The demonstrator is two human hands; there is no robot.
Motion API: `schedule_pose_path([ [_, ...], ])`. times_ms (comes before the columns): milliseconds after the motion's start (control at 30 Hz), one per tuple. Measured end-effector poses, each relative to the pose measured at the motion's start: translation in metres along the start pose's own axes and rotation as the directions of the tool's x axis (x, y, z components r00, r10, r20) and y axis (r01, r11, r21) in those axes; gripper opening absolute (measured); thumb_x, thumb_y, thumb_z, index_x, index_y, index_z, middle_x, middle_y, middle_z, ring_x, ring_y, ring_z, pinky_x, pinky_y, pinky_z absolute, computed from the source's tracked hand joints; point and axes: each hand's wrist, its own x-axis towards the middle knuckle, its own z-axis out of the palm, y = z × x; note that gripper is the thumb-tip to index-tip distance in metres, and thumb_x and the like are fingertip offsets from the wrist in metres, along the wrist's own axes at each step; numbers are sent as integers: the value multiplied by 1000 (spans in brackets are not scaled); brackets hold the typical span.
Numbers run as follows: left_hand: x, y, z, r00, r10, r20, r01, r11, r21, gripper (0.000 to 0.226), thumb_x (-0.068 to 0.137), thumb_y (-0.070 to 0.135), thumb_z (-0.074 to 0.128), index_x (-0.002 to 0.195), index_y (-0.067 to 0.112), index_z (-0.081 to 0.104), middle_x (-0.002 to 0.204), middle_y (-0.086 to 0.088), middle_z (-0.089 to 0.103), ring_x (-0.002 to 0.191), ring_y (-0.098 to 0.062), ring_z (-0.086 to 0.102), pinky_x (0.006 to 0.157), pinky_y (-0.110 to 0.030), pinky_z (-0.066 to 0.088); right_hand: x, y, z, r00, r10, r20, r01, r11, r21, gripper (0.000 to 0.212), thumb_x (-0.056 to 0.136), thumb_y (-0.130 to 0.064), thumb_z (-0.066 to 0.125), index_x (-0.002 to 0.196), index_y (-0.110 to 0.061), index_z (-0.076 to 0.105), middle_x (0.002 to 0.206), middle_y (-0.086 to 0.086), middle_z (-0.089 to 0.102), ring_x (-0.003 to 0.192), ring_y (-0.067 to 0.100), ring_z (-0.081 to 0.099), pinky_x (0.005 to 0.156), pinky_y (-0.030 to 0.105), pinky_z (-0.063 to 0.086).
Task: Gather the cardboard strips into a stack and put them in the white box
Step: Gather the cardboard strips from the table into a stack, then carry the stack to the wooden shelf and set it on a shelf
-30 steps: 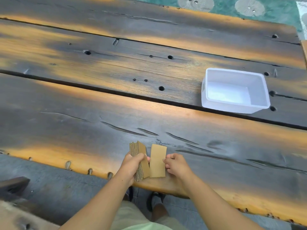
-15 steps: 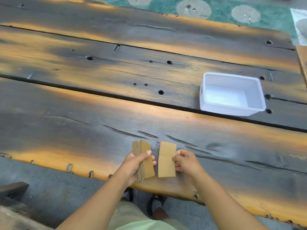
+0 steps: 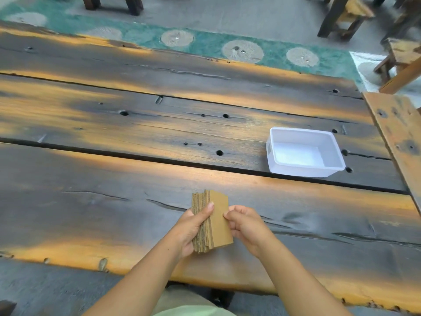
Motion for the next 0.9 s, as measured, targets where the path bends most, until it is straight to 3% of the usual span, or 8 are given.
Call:
schedule_pose_path([
  [167, -6, 25, -13, 997, -3, 81, 0, 999, 40, 60, 68, 40, 82, 114, 5, 65, 91, -18, 79, 80, -31, 78, 75, -48, 63, -1, -7, 25, 990, -109, -89, 96, 986, -135, 5, 94, -5, 62, 92, -7, 58, 78, 7, 61, 65, 14, 62, 66, 30, 55],
  [267, -8, 37, -16, 986, -26, 166, 13, 997, 73, 70, 71, 33, 84, 127, -2, 60, 98, -23, 76, 84, -34, 76, 78, -47, 62, 0, -10, 34, 972, -159, -170, 113, 961, -253, 11, 92, -6, 65, 96, -9, 55, 68, 2, 51, 59, 12, 54, 76, 40, 54],
  [400, -2, 49, -11, 942, -122, 313, 68, 981, 179, 56, 79, 29, 81, 124, 1, 63, 98, -26, 73, 79, -34, 75, 70, -43, 63, -13, -10, 26, 962, -174, -212, 95, 937, -337, 24, 90, -16, 69, 109, -14, 54, 61, -7, 53, 60, 11, 57, 71, 32, 49],
  [500, 5, 50, 8, 872, -247, 423, 111, 941, 321, 48, 77, 29, 79, 116, 5, 66, 91, -22, 74, 74, -33, 75, 65, -39, 62, -36, -7, 5, 934, -220, -283, 104, 922, -372, 43, 86, -21, 74, 122, -26, 52, 96, -2, 56, 81, 12, 57, 79, 27, 48],
  [567, 7, 48, 28, 799, -348, 490, 121, 892, 435, 43, 75, 28, 81, 111, 7, 71, 92, -21, 75, 74, -34, 75, 65, -39, 62, -60, -5, -13, 914, -270, -302, 137, 908, -397, 59, 84, -20, 76, 134, -30, 47, 120, -4, 52, 98, 3, 59, 84, 18, 49],
  [667, 5, 40, 67, 647, -503, 573, 71, 788, 611, 44, 72, 32, 84, 110, 13, 74, 96, -21, 76, 75, -33, 75, 69, -38, 62, -103, 4, -33, 887, -342, -309, 205, 893, -400, 63, 83, -26, 75, 139, -35, 49, 133, -9, 55, 120, 3, 56, 97, 22, 48],
  [800, -7, 17, 129, 422, -684, 595, -7, 654, 756, 44, 75, 37, 85, 112, 15, 75, 99, -22, 74, 82, -33, 72, 72, -38, 60, -160, 24, -59, 817, -371, -441, 288, 926, -243, 60, 79, -28, 77, 134, -35, 54, 116, -12, 66, 100, 12, 70, 75, 28, 60],
  [900, -16, -10, 170, 283, -796, 535, -84, 536, 840, 56, 72, 44, 85, 116, 11, 72, 102, -23, 71, 86, -35, 69, 77, -41, 58, -197, 43, -82, 797, -347, -494, 267, 937, -227, 55, 79, -24, 79, 130, -25, 56, 109, -13, 67, 93, 1, 68, 80, 23, 56],
])
